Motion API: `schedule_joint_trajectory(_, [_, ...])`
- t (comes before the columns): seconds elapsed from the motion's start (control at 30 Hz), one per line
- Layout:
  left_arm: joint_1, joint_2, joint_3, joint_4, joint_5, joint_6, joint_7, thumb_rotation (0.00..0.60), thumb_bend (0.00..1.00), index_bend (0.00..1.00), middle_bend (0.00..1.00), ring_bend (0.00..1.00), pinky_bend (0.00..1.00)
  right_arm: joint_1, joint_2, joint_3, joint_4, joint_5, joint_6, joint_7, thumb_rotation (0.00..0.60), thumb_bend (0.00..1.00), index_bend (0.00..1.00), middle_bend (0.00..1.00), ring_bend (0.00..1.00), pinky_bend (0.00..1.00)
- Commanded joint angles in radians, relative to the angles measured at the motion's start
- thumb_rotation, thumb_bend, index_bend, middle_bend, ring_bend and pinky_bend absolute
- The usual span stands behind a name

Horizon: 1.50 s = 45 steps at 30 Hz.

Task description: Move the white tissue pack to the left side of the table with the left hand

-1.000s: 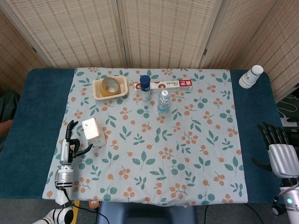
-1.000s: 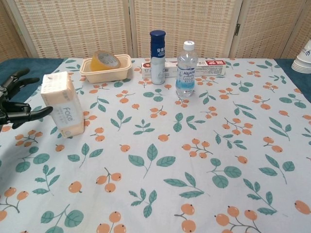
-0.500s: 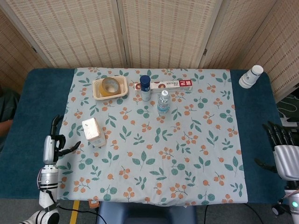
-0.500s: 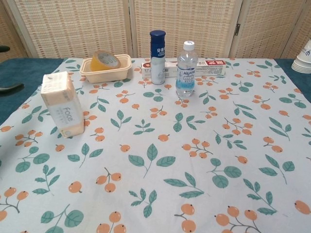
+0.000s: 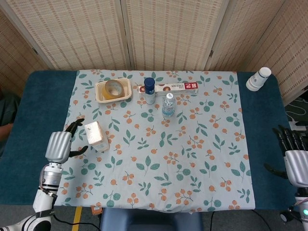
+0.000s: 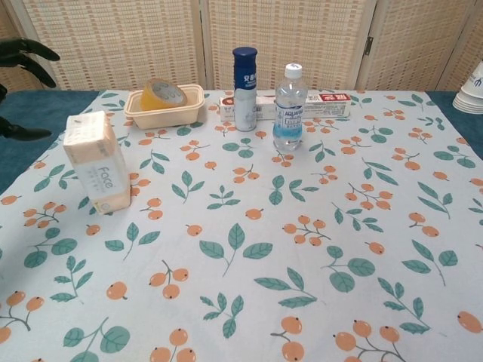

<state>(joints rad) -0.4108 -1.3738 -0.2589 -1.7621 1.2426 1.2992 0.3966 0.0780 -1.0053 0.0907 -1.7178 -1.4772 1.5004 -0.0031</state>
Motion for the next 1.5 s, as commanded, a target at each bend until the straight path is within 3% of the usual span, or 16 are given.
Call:
schedule_joint_trajectory(0.03, [-0.167,0.108,-0.011,-0.264,-0.342,-0.109,0.504,0.600,0.17,0.16,0.26,0.87,0.92,-0.002,0.004,0.004,0.002,0.004,0.004,0.009,0.600,0.09,0.01,0.00,0.00,0.00])
schedule_joint_trajectory(0.37, [-0.313,0.078,-0.016,-0.286,-0.559,-0.075,0.675,0.600,0.17,0.11,0.22,0.86,0.91,0.000,0.004,0.008,0.007,0.010,-0.004,0.010,0.600,0.09,0.01,0.00,0.00,0.00])
schedule_joint_trajectory(0.73, [-0.398,0.088,-0.004,-0.273,-0.628,-0.041,0.719,0.600,0.17,0.08,0.17,0.85,0.90,0.004,0.003,0.013,0.010,0.024,-0.014,0.013,0.600,0.09,0.01,0.00,0.00,0.00])
schedule_joint_trajectory(1.0, [-0.436,0.086,-0.005,-0.233,-0.716,-0.056,0.669,0.600,0.17,0.07,0.14,0.85,0.90,0.007,0.000,0.013,0.010,0.029,-0.024,0.004,0.600,0.09,0.01,0.00,0.00,0.00])
schedule_joint_trajectory(1.23, [-0.480,0.111,-0.056,-0.223,-0.886,-0.112,0.588,0.600,0.17,0.06,0.13,0.85,0.90,0.013,-0.004,0.014,0.011,0.038,-0.037,-0.006,0.600,0.09,0.01,0.00,0.00,0.00])
schedule_joint_trajectory(1.5, [-0.534,0.113,-0.053,-0.201,-0.952,-0.104,0.573,0.600,0.17,0.06,0.13,0.85,0.90,0.015,-0.002,0.019,0.015,0.048,-0.043,0.003,0.600,0.09,0.01,0.00,0.00,0.00])
